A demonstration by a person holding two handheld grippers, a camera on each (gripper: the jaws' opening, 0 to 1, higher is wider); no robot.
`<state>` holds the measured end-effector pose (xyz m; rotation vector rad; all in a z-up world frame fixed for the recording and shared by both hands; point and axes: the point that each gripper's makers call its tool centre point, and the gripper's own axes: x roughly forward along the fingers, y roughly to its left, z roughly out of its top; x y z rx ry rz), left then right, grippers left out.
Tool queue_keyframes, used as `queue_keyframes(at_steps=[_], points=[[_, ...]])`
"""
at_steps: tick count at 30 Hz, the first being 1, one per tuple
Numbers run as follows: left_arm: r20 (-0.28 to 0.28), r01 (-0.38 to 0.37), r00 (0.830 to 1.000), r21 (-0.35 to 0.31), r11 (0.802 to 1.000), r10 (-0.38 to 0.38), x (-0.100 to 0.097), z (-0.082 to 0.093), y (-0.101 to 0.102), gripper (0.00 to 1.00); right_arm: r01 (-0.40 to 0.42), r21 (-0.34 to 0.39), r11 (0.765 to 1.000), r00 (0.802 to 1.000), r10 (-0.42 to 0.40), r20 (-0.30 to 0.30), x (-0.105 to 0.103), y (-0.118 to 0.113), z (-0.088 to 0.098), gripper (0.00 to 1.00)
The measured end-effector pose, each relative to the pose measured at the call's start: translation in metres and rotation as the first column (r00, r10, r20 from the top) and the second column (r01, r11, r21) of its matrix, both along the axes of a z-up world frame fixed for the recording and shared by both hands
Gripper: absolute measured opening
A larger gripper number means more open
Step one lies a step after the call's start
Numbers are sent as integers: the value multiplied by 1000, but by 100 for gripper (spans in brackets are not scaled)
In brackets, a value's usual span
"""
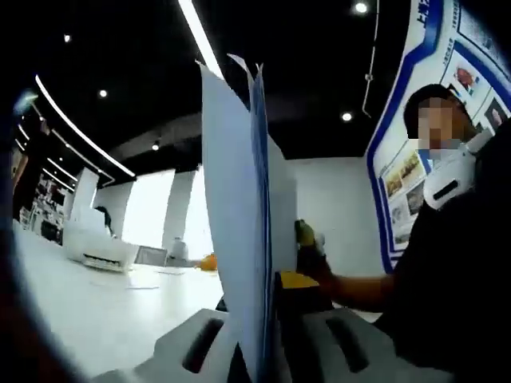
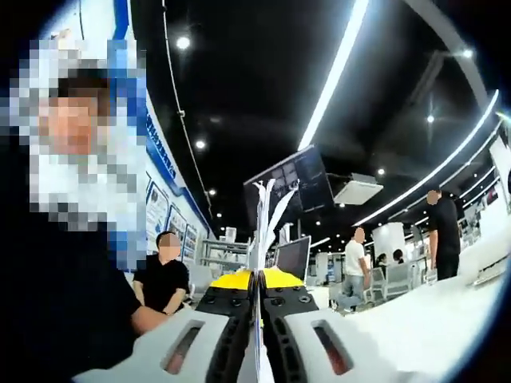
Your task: Organize the stack of printing papers by aligning and flattening the scattered papers on the table
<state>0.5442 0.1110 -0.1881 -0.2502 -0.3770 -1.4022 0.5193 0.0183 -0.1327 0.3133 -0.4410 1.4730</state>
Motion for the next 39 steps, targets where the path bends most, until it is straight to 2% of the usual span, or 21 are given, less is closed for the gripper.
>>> queue_keyframes(at_steps=[1,3,5,8,11,13,15,17,18,19,21,23,24,28,31,35,39], points=[[29,9,1000,4,1000,-9,-5,8,-1,5,4,8,1000,1000,-4,2,0,-2,5,11],[66,24,998,7,1000,-24,-10,20,-3,5,18,4,1000,1000,-19,19,-1,-4,11,19],[108,42,993,8,999,-42,-16,34,-5,5,33,-11,999,999,-33,39,0,-5,16,22],[140,83,987,19,996,-85,-21,45,-8,5,47,-16,999,998,-46,47,3,-8,21,29],[143,105,984,26,994,-107,-22,50,-11,5,55,-9,998,997,-55,46,9,-14,28,42],[148,119,981,28,992,-122,-23,53,-14,5,45,-19,999,997,-44,56,5,-13,30,52],[153,137,978,33,990,-141,-25,53,-17,5,31,-45,999,996,-27,86,-1,-10,32,54],[150,160,975,47,986,-165,-22,53,-22,5,23,-59,998,995,-17,101,-5,-8,35,51],[146,164,974,55,985,-170,-19,52,-25,5,21,-68,997,994,-14,107,-5,-7,38,46],[143,164,975,60,985,-171,-18,52,-29,5,10,-88,996,994,0,111,-7,-6,38,32],[135,161,976,62,985,-169,-12,52,-33,6,8,-144,989,985,17,171,-10,-9,35,1],[130,154,978,64,986,-161,-7,52,-35,6,46,-154,987,982,-17,186,-4,-12,38,0],[119,124,984,68,990,-131,1,53,-36,6,66,-160,985,982,-36,184,0,-12,39,0],[52,47,997,108,993,-53,27,52,-42,6,135,-195,971,986,-112,122,29,-20,37,0],[47,20,999,124,992,-26,36,55,-47,6,166,-187,968,982,-145,122,39,-26,40,0],[10,-76,997,180,981,75,54,52,-57,8,235,-159,959,970,-219,108,55,-41,47,0],[-10,-73,997,177,981,76,58,51,-57,8,259,-150,954,964,-247,94,62,-53,47,0]])
